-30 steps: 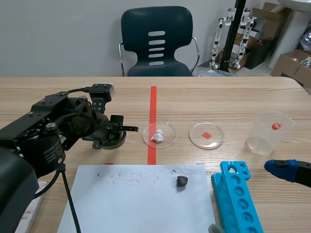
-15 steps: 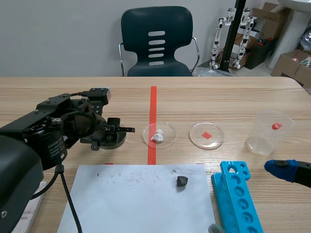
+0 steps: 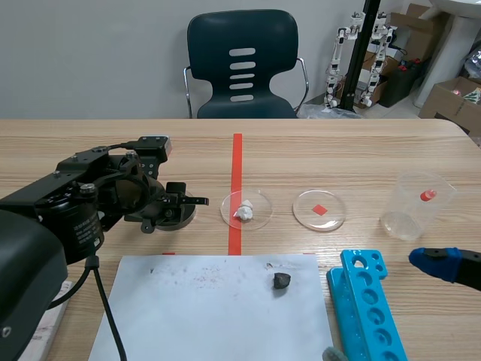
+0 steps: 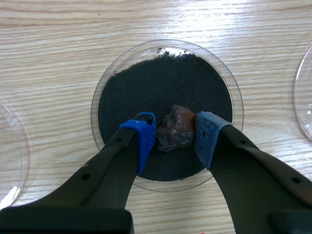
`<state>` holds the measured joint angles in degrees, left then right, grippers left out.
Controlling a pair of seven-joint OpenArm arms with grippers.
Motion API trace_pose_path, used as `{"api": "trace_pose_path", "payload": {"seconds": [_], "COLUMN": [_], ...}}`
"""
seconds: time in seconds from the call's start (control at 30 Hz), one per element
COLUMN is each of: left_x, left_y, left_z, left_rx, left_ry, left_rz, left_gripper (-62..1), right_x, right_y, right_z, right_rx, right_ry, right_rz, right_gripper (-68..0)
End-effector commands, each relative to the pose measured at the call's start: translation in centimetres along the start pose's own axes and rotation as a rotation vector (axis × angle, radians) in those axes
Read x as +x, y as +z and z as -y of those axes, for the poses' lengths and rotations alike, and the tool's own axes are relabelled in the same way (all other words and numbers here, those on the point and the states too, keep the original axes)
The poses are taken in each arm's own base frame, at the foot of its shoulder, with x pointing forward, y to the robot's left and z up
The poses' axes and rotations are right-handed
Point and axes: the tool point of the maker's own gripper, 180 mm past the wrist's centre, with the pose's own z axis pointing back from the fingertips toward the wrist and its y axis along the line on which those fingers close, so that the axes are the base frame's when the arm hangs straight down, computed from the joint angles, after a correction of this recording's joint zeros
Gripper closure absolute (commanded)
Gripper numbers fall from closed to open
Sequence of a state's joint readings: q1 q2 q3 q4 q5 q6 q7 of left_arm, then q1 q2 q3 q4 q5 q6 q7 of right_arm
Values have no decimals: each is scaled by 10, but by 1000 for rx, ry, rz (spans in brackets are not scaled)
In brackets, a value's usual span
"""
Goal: Lower the mineral onto the iron filings and hold still
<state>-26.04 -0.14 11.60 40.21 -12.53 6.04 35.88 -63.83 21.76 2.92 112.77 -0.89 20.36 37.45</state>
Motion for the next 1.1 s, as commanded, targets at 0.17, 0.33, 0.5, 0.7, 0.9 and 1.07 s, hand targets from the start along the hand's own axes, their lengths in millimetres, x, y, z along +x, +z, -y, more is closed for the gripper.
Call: {"api": "trace_pose_path", "payload": {"seconds": [0.17,0.33,0.5,0.7,0.9,1.07], "left_x": [12,11,11,11,11,12], "left_y": [1,1,1,1,1,3], "left_z": [3,3,3,3,3,3], "left_rx": [-5,-4,-4,-4,-4,-3], "left_ry": [9,8,8,7,7,2], "left_rz": [28,26,24,24,22,25], "left_gripper": [-130,-130,-130,-130,-130,-130], "right_x": [6,6,6,6,6,6], "right_y": [0,0,0,0,0,0], "right_z": [3,3,3,3,3,3], "right_rx": [-1,-1,-1,-1,-1,-1], "right_ry": [5,5,5,5,5,5], "right_rz": [26,26,26,26,26,26], "right_gripper": [-679,-679,-679,-679,-679,-679]}}
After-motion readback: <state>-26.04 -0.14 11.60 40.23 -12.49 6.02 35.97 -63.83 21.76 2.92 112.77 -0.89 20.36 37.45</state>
